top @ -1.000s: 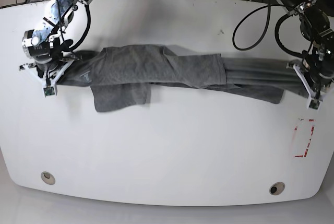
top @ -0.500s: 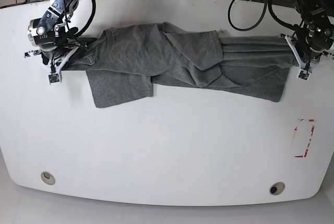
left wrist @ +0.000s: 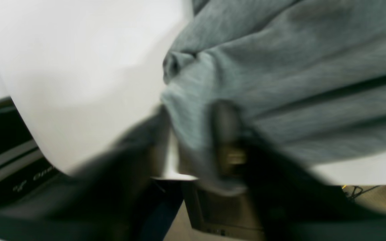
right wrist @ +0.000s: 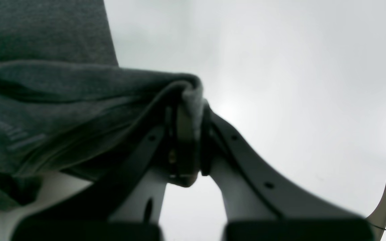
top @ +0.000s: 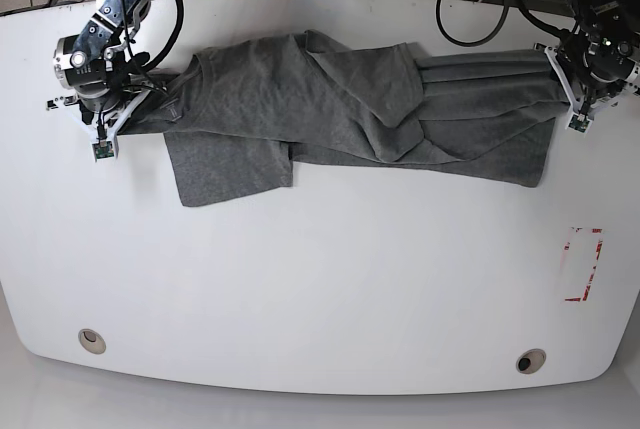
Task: Layout the t-shirt on the table in an organized manner, then fold the t-shirt properly
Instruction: 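Lay the stretched shirt flat on the table with both grippers, then release the left gripper and move it along the shirt edge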
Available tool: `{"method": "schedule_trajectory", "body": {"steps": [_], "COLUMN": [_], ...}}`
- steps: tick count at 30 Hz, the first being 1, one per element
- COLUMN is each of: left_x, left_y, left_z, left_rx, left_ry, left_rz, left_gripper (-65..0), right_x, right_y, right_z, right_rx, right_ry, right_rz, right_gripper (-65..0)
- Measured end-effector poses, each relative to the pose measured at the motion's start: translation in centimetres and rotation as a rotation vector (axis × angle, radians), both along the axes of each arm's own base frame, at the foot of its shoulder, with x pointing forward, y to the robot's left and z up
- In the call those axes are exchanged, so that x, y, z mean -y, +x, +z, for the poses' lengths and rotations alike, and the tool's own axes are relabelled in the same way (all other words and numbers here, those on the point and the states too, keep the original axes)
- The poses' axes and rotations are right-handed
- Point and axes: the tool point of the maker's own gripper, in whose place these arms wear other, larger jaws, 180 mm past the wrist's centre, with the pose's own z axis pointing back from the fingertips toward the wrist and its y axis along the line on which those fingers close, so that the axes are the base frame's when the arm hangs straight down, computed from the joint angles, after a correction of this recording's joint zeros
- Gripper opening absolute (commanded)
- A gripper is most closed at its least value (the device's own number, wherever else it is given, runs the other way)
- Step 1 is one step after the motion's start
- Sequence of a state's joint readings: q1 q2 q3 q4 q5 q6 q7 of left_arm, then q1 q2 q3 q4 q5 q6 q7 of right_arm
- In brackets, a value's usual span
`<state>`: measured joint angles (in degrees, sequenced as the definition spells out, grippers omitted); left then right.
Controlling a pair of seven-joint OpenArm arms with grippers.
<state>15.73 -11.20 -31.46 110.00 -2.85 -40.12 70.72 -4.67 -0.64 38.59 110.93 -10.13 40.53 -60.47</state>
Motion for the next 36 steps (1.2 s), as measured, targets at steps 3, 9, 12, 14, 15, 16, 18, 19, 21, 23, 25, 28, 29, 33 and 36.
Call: {"method": "schedule_trajectory", "body": {"steps": [3, 9, 12, 14, 15, 16, 18, 19, 21, 23, 25, 28, 29, 33, 36], "left_x": [-0.1, -0.2, -0.3, -0.5, -0.5, -0.5, -0.6, -0.7, -0.8, -0.7, -0.6, -0.5, -0.4, -0.1, 0.3], "left_y": [-0.2, -0.2, 0.8, 2.6, 3.2, 4.3, 6.1, 6.9, 8.6, 9.8, 11.0, 12.5, 12.8, 13.9, 14.6], "left_z": [-0.1, 0.0, 0.6, 1.6, 2.1, 2.8, 4.0, 4.5, 5.3, 5.2, 4.7, 3.8, 3.1, 1.8, 1.0], "left_rx": [-0.008, -0.009, 0.018, 0.066, 0.087, 0.121, 0.179, 0.2, 0.234, 0.243, 0.24, 0.227, 0.209, 0.177, 0.156], "left_ry": [0.005, 0.009, 0.011, 0.013, 0.012, 0.012, 0.008, 0.006, -0.006, -0.033, -0.069, -0.12, -0.143, -0.203, -0.242], "left_rz": [0.0, 0.002, 0.005, 0.012, 0.012, 0.011, 0.017, 0.02, 0.028, 0.035, 0.045, 0.067, 0.073, 0.091, 0.098], "left_gripper": [-13.1, -13.9, -13.8, -13.8, -13.8, -13.8, -13.8, -13.8, -13.8, -13.8, -13.8, -13.8, -13.8, -13.8, -13.8], "right_x": [0.0, 0.1, 0.0, 0.1, 0.1, 0.1, 0.0, 0.0, 0.1, 0.1, 0.0, 0.0, 0.1, 0.1, 0.1], "right_y": [0.0, 0.1, 0.1, 0.1, 0.2, 0.2, 0.2, 0.2, 0.2, 0.1, 0.2, 0.2, 0.2, 0.1, 0.2], "right_z": [0.0, 0.1, 0.1, 0.1, 0.1, 0.1, 0.1, 0.1, 0.1, 0.1, 0.1, 0.1, 0.1, 0.1, 0.1], "right_rx": [-0.001, 0.001, 0.003, 0.002, 0.003, 0.003, 0.004, 0.004, 0.003, 0.002, 0.002, 0.003, 0.003, 0.002, 0.003], "right_ry": [-0.002, -0.003, -0.002, -0.003, -0.003, -0.003, -0.002, -0.002, -0.003, -0.003, -0.002, -0.002, -0.003, -0.002, -0.002], "right_rz": [-0.001, -0.001, -0.002, -0.002, -0.002, -0.002, -0.001, -0.001, -0.002, -0.002, -0.002, -0.002, -0.002, -0.002, -0.002], "right_gripper": [-64.8, -64.8, -64.8, -64.8, -64.8, -64.8, -64.8, -64.8, -64.8, -64.8, -64.8, -64.8, -64.8, -64.8, -64.8]}}
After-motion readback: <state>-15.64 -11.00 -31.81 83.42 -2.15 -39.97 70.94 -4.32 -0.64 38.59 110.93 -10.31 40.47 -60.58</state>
